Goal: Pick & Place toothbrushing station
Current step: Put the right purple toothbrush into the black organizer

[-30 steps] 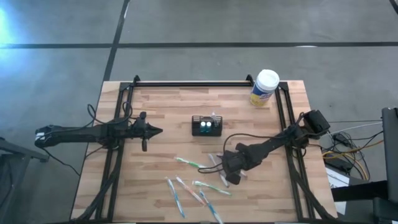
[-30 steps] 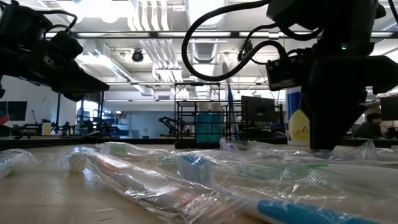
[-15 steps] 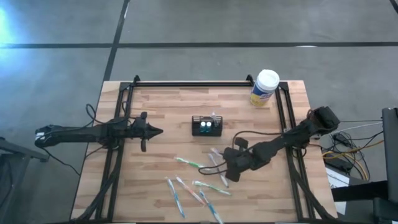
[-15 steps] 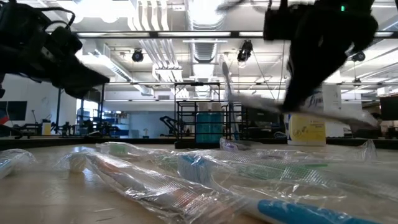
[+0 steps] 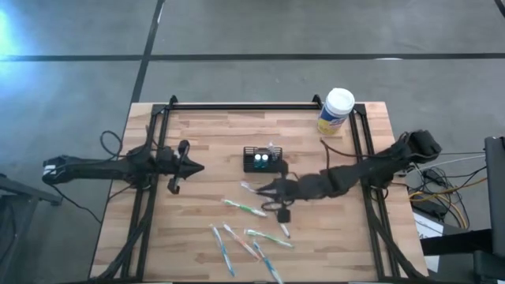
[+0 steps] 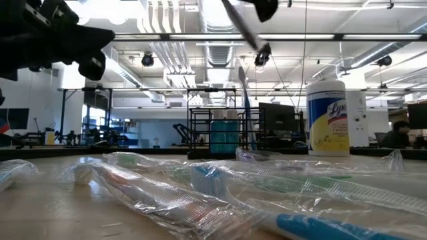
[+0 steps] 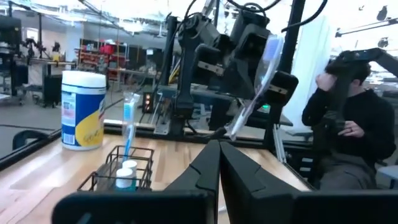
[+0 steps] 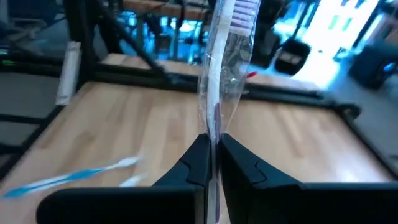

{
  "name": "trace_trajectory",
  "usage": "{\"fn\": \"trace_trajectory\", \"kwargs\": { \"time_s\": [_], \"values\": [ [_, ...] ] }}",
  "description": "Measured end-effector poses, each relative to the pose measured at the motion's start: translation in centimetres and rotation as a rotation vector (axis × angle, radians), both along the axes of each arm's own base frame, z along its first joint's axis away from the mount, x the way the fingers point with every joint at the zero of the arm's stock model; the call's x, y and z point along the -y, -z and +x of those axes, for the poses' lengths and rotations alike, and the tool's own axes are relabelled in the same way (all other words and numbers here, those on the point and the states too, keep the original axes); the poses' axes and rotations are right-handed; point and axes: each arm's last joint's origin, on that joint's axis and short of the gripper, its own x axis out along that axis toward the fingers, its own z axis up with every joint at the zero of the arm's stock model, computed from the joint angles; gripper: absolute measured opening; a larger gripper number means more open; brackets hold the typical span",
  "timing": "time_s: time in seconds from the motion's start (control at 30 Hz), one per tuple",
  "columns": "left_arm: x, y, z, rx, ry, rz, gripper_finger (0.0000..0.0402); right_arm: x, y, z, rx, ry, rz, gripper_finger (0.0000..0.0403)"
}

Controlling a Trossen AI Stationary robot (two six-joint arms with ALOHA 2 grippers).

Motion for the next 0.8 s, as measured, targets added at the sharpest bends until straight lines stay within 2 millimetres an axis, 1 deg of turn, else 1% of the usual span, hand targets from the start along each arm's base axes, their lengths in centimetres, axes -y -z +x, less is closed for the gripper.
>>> {"fn": "trace_trajectory", "kwargs": {
  "time_s": [0.1,0.17,0.23,0.33,0.4,0.47,0.53,0.6,0.7,0.8],
  "values": [
    [-0.1,-0.8,0.6,0.003,-0.03,-0.002,0.0017,1.7,0.1,1.2,0.048,0.023,-0.021,0.0018],
    [0.0,-1.1,1.0,-0.015,-0.032,0.024,0.0028,2.9,0.5,1.9,0.065,0.037,-0.014,0.0018],
    [0.0,-1.6,1.6,-0.027,-0.032,0.053,0.0048,4.1,0.9,2.6,0.08,0.03,0.0,0.0018],
    [-0.1,-2.1,2.5,-0.043,-0.05,0.075,0.009,5.3,1.7,3.5,0.091,0.032,0.012,0.0018],
    [-0.2,-2.5,3.0,-0.035,-0.073,0.088,0.0124,5.8,2.3,4.0,0.078,0.043,0.008,0.0018],
    [-0.3,-2.5,3.5,-0.043,-0.094,0.096,0.0159,6.1,2.7,4.4,0.065,0.052,-0.001,0.0018],
    [-0.3,-3.3,3.9,0.008,-0.108,0.116,0.0192,6.2,3.0,4.7,0.058,0.06,-0.025,0.0018],
    [-0.4,-3.6,4.3,0.032,-0.111,0.137,0.022,6.3,3.2,5.0,0.053,0.068,-0.042,0.0018],
    [-0.4,-3.7,4.9,0.03,-0.103,0.143,0.025,6.2,3.2,5.4,0.053,0.075,-0.056,0.0018],
    [-0.4,-4.1,5.7,0.034,-0.101,0.141,0.0264,6.2,2.8,5.6,0.064,0.071,-0.072,0.0018]
  ]
}}
